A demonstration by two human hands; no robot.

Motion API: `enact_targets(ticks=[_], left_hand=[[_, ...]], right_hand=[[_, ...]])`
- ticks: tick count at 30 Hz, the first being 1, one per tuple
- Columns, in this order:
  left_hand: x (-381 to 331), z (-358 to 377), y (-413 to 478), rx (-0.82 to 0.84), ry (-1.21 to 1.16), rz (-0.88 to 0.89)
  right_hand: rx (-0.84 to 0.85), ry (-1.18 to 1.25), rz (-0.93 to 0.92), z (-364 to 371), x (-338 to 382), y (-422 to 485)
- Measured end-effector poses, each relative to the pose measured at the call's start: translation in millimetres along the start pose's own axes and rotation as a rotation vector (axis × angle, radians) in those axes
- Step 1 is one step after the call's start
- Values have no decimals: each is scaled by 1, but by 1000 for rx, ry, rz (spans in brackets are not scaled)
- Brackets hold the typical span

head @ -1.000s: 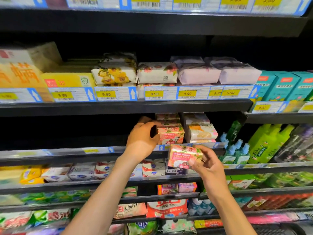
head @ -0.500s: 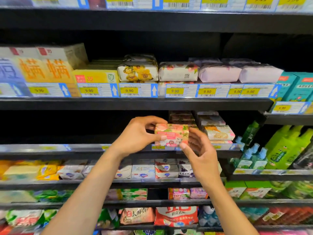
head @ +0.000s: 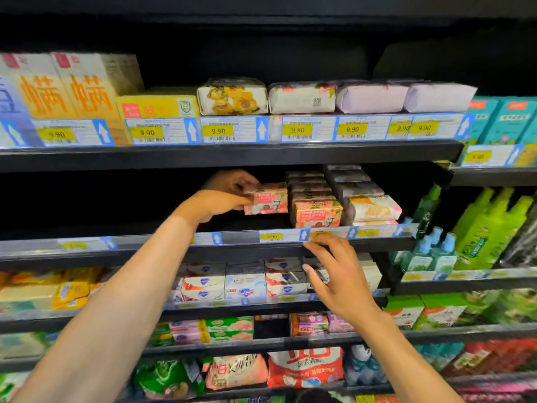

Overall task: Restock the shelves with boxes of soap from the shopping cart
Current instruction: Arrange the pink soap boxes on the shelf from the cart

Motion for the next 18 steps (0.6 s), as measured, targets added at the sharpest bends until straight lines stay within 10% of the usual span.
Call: enact_targets(ticks=[18], left_hand=[[19, 8, 62, -36, 249, -14]], right_hand=[[-24, 4, 28, 8, -9, -4]])
Point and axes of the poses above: each hand's wrist, its own y-axis towards the middle knuckle, its own z-axis out of the palm, x = y × z, the point moved 8 cm from there along y, towards the middle knuckle, and after that the axes turned 4 degrees about -z, right-handed, at the moved point
